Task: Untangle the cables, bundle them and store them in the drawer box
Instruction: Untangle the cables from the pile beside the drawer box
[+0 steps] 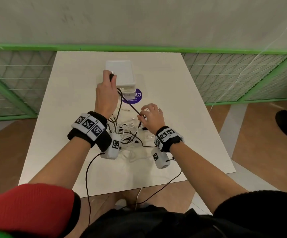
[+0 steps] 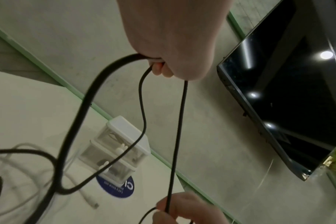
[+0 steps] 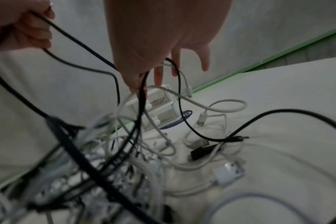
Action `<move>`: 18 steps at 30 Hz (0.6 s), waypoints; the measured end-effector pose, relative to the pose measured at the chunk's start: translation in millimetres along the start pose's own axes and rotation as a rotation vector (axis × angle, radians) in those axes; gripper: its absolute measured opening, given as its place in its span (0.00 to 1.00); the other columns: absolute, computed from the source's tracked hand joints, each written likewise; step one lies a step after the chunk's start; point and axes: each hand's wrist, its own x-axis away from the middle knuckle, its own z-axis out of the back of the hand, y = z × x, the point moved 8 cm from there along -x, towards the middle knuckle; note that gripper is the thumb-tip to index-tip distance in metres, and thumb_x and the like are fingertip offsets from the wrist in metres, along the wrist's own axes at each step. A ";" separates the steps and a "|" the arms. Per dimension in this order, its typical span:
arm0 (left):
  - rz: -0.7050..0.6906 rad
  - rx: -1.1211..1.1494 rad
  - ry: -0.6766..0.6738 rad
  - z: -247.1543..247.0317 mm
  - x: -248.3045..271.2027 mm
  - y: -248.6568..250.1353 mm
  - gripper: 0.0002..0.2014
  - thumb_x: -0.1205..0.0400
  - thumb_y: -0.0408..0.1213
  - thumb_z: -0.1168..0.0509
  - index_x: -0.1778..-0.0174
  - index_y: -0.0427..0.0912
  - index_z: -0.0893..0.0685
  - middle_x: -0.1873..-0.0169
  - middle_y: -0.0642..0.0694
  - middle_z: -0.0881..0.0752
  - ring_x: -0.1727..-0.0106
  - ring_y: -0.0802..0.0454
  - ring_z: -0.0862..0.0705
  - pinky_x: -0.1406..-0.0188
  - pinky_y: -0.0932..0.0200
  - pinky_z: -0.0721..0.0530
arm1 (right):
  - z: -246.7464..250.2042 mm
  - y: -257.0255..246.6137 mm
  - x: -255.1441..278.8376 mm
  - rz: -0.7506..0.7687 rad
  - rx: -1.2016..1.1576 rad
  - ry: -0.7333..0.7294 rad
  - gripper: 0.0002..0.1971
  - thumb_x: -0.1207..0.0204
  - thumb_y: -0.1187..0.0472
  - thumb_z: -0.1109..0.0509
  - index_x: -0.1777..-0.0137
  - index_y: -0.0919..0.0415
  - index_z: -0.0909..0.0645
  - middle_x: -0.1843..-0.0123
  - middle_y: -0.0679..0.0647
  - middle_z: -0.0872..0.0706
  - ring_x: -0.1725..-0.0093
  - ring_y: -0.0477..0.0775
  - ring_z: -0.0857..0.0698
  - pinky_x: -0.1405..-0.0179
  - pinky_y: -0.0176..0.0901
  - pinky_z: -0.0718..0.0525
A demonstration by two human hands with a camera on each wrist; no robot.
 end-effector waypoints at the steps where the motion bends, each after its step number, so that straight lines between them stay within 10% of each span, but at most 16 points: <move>1: 0.024 -0.047 -0.048 -4.5 1.0 -3.5 0.13 0.12 0.36 0.50 0.42 0.31 0.28 0.64 0.38 0.21 0.66 0.39 0.22 0.69 0.51 0.29 | -3.7 -0.5 -1.6 -0.022 0.025 -0.059 0.16 0.18 0.52 0.41 0.47 0.61 0.16 0.36 0.55 0.20 0.28 0.60 0.32 0.31 0.64 0.34; 4: 0.053 -0.573 -0.303 -28.9 8.6 -13.9 0.12 0.15 0.31 0.47 0.39 0.32 0.25 0.39 0.32 0.25 0.38 0.34 0.25 0.35 0.40 0.33 | -12.1 -4.8 2.1 -0.027 0.180 -0.175 0.19 0.15 0.53 0.48 0.43 0.62 0.19 0.37 0.56 0.19 0.28 0.63 0.32 0.29 0.69 0.40; 7: -0.261 -0.770 -0.364 -55.1 19.0 18.8 0.16 0.19 0.31 0.43 0.36 0.36 0.25 0.27 0.37 0.32 0.23 0.39 0.37 0.23 0.34 0.51 | -11.9 -16.0 5.1 0.028 0.270 -0.157 0.18 0.15 0.53 0.49 0.38 0.60 0.21 0.37 0.55 0.19 0.29 0.63 0.31 0.27 0.72 0.45; 9: -0.442 -0.778 -0.508 -87.1 42.2 31.1 0.16 0.18 0.32 0.45 0.34 0.39 0.27 0.35 0.41 0.22 0.30 0.43 0.26 0.23 0.38 0.46 | -4.0 -28.4 4.0 0.074 0.281 -0.118 0.17 0.16 0.57 0.46 0.32 0.60 0.24 0.33 0.57 0.22 0.27 0.63 0.33 0.26 0.73 0.47; 11: -0.331 -0.740 -0.613 -97.7 51.9 16.4 0.16 0.17 0.31 0.46 0.32 0.38 0.31 0.45 0.40 0.15 0.42 0.40 0.17 0.32 0.44 0.31 | 7.6 -33.9 3.2 0.085 0.224 -0.030 0.17 0.18 0.60 0.43 0.32 0.62 0.25 0.32 0.59 0.23 0.26 0.63 0.34 0.26 0.72 0.45; 14: -0.195 -0.576 -0.561 -89.6 50.7 -4.2 0.14 0.13 0.36 0.49 0.33 0.36 0.33 0.52 0.33 0.14 0.51 0.33 0.15 0.59 0.47 0.23 | 20.7 -25.9 11.1 0.066 0.050 0.153 0.13 0.21 0.54 0.35 0.46 0.62 0.17 0.36 0.59 0.21 0.29 0.63 0.30 0.29 0.75 0.40; 18: -0.112 -0.331 -0.433 -76.2 45.1 -6.3 0.13 0.12 0.39 0.51 0.37 0.34 0.30 0.58 0.29 0.15 0.56 0.28 0.17 0.64 0.46 0.27 | 8.7 -15.0 10.5 -0.042 -0.076 0.088 0.12 0.26 0.48 0.31 0.51 0.54 0.16 0.28 0.55 0.28 0.22 0.60 0.40 0.30 0.72 0.42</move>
